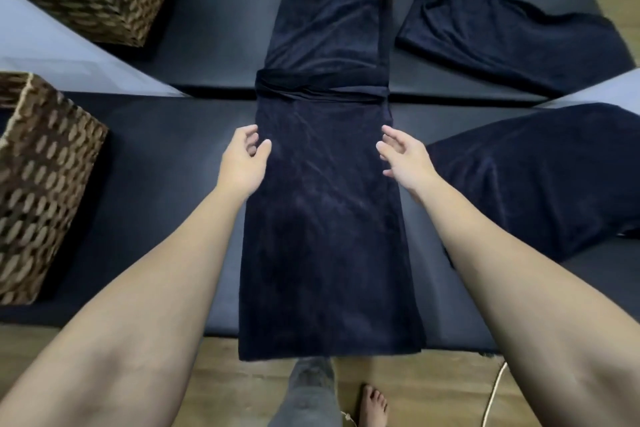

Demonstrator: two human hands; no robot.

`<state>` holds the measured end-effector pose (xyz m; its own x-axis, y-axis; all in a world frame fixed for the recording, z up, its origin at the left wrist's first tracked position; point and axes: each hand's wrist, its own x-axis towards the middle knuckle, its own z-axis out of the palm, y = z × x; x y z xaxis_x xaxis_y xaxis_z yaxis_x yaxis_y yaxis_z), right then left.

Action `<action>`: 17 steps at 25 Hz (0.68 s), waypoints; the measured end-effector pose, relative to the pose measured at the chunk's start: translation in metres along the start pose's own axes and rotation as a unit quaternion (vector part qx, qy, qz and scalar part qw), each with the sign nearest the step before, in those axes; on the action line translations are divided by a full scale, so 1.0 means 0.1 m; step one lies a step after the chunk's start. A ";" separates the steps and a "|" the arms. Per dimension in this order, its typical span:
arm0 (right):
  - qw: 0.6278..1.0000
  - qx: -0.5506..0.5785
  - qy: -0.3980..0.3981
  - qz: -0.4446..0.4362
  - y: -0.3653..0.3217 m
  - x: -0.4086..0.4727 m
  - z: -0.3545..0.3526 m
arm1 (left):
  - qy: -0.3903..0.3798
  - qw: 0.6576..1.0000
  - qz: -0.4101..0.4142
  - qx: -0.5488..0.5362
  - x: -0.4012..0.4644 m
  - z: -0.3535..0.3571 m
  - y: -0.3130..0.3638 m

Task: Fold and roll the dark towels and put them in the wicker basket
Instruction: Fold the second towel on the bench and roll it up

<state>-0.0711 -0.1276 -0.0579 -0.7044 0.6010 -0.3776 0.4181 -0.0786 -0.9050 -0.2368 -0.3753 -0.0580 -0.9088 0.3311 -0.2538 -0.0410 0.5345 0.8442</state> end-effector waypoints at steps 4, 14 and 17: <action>0.998 -0.061 -0.032 -0.003 0.56 -0.64 -0.10 | -0.016 0.998 -0.021 0.052 -0.85 0.15 -0.45; 0.943 -0.321 -0.009 0.086 1.94 -2.13 -0.27 | 0.030 0.956 -0.135 0.257 -2.67 0.40 -1.65; 0.931 -0.336 0.051 0.135 2.03 -2.29 -0.18 | 0.086 0.968 -0.177 0.156 -2.76 0.40 -1.76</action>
<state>0.1852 -0.2673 -0.1517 -0.4779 0.7072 -0.5210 0.8601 0.2564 -0.4410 0.0377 -0.5295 -0.1550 -0.9177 -0.0353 -0.3956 -0.2592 0.8079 0.5293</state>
